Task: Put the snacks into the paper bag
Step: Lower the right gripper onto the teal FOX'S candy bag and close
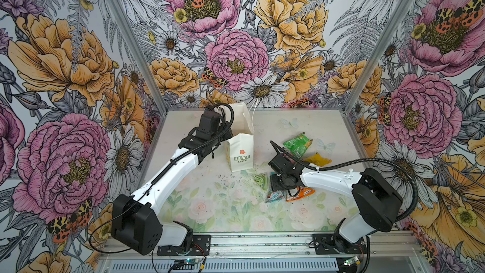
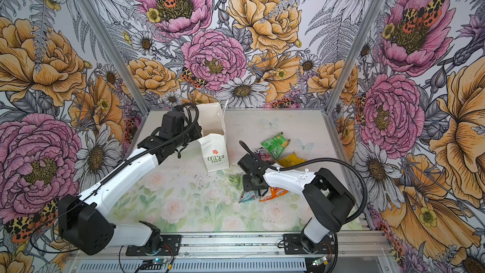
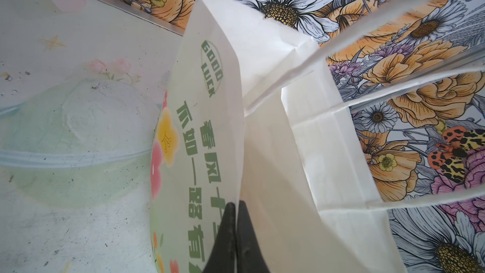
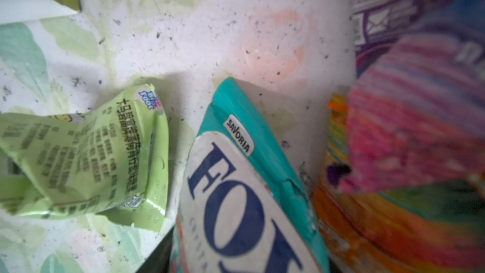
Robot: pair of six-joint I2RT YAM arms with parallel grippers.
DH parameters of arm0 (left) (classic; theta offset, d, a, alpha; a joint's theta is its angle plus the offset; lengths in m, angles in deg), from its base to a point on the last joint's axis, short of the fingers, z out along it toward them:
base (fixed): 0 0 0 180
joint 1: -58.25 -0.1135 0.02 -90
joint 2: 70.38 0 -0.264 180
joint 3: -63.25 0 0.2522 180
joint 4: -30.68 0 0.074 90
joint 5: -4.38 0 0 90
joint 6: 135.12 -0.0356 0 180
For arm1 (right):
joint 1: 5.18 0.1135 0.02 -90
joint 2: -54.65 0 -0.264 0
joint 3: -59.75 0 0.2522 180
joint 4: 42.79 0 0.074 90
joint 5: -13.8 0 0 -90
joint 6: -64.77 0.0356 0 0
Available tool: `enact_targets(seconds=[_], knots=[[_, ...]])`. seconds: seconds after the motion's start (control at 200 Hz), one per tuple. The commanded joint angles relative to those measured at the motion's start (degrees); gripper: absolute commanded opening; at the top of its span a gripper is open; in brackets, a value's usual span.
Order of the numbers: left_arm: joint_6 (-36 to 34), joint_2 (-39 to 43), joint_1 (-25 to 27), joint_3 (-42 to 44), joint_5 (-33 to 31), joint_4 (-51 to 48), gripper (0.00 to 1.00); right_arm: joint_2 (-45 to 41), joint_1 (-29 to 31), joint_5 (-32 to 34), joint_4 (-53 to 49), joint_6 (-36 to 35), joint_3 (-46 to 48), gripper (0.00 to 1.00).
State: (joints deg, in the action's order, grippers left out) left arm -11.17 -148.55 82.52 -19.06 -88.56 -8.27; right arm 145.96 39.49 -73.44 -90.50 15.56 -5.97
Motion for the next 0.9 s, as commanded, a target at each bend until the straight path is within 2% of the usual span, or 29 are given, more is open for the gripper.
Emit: enact_targets(seconds=[0.0, 0.56, 0.896], knots=[[-1.42, -0.84, 0.60, -0.21, 2.15, -0.49, 0.00, -0.04, 0.35, 0.37, -0.85, -0.78, -1.11, 0.53], [-2.20, -0.63, 0.62, -0.22, 2.94, -0.17, 0.00, -5.02, -1.39, -0.57, -0.92, -3.51, -3.59, 0.31], [-4.14, -0.67, 0.82, 0.31, 7.72, 3.22, 0.00, -10.36, -4.69, -3.00, -2.37, -8.19, -6.74, 0.22]])
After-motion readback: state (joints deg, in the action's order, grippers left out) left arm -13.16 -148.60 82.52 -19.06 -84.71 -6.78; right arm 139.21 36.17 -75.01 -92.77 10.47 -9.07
